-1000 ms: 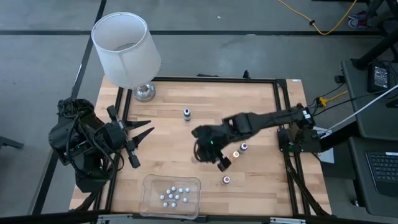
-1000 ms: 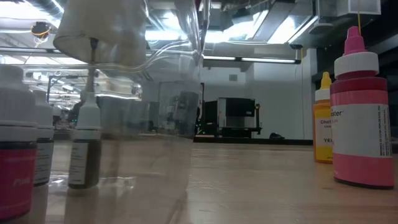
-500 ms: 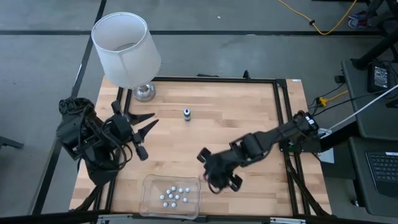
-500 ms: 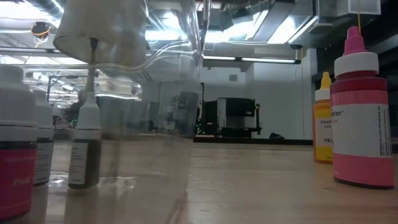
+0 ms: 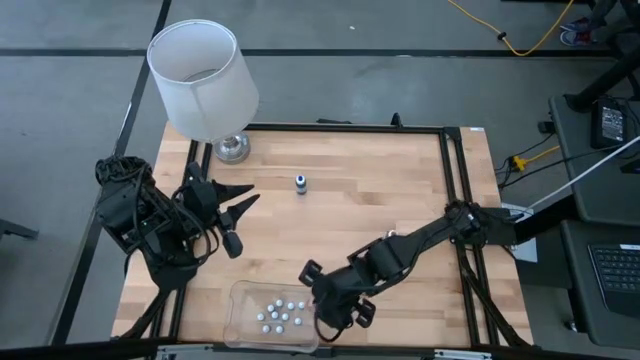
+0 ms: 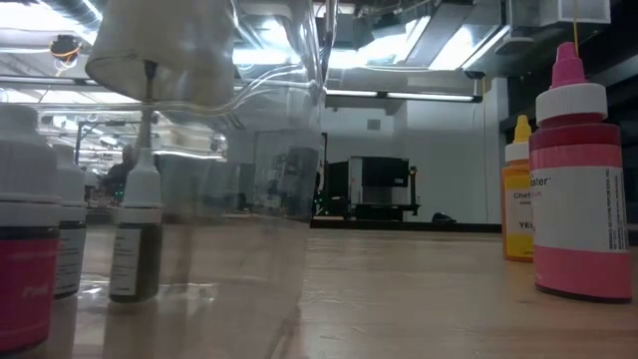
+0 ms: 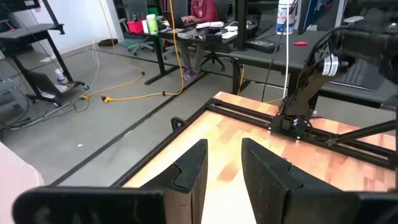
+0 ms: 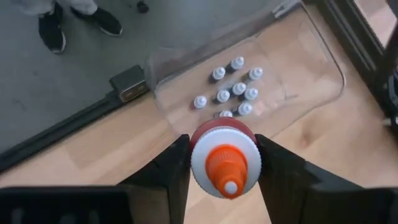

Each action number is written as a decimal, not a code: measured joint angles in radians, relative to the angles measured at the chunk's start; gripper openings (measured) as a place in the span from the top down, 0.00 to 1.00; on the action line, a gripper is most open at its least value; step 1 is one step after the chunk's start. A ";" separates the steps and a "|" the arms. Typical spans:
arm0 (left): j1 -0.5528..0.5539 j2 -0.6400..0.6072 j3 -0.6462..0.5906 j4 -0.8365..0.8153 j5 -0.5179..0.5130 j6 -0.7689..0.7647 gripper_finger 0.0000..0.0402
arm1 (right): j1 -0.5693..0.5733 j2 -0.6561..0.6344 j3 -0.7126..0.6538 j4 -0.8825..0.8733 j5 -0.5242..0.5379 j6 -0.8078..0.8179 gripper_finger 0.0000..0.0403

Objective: Pick & Place food coloring
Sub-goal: Put the large orange food coloring bottle into the bin, then put the large blue food coloring bottle into the bin

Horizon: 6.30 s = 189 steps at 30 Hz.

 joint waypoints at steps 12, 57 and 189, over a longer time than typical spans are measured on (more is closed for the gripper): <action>-0.001 0.000 0.000 0.000 0.000 0.012 0.77 | 0.003 0.115 -0.053 0.049 -0.017 -0.075 0.61; -0.002 0.000 0.000 0.000 0.023 0.019 0.77 | -0.056 0.249 -0.017 0.090 -0.207 -0.099 0.61; 1.115 0.166 -0.977 0.980 1.255 0.567 0.68 | -0.835 -1.067 -1.221 0.603 -0.045 0.125 0.53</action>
